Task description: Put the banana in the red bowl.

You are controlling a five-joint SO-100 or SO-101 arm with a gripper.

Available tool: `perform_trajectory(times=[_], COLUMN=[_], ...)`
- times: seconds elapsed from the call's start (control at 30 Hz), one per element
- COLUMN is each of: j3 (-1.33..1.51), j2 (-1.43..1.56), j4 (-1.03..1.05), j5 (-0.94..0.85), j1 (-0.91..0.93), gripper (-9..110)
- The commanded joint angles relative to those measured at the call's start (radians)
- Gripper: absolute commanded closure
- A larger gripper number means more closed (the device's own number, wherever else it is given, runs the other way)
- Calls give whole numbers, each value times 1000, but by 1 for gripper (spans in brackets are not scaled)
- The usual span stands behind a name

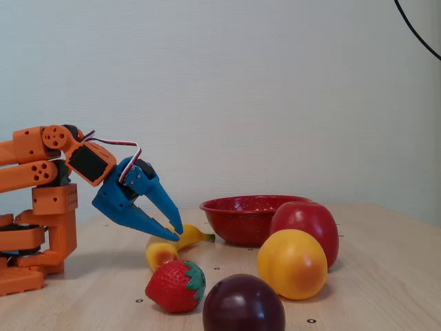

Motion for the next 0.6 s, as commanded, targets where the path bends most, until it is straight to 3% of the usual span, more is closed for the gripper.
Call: perform_trajectory(times=[0.0, 0.57], j3=[2, -337], j2=[2, -198], j4=[0, 112], j5=[18, -20], j1=[14, 80], gripper=[101, 101])
